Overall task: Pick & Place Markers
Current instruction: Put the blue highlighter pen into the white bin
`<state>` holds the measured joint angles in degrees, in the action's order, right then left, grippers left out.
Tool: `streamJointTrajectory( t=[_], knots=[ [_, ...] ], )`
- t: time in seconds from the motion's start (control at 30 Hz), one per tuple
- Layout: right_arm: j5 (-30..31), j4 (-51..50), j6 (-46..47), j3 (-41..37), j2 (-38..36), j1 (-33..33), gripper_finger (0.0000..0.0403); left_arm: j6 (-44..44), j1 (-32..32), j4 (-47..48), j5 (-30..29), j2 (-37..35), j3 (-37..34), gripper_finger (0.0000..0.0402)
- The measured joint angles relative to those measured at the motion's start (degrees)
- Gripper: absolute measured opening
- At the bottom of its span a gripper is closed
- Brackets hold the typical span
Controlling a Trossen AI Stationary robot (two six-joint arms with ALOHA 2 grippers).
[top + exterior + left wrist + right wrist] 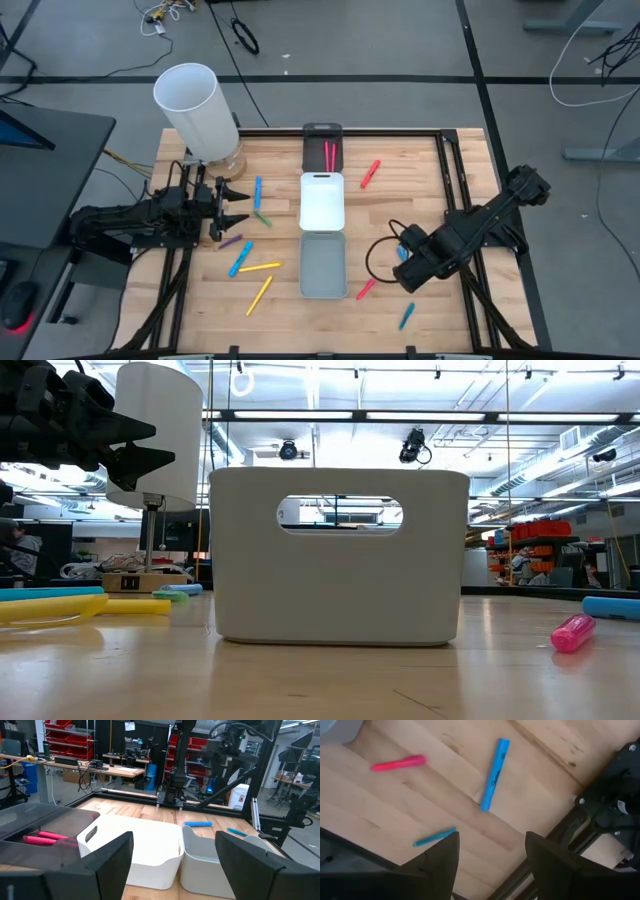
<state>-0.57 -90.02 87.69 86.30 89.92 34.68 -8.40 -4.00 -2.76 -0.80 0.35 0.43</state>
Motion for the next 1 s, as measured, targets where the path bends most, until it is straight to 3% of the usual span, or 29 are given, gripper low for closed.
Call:
streamJointTrajectory(
  t=[0.43,1.0],
  knots=[
    [-0.5,0.2,2.9,-0.1,0.2,0.1,0.0227,0.0,0.0,0.0,0.0,0.0,0.0,0.0288],
    [-0.6,15.0,2.9,-14.0,0.2,0.1,0.0227,0.0,0.0,0.0,0.0,0.0,0.0,0.0288]
  ],
)
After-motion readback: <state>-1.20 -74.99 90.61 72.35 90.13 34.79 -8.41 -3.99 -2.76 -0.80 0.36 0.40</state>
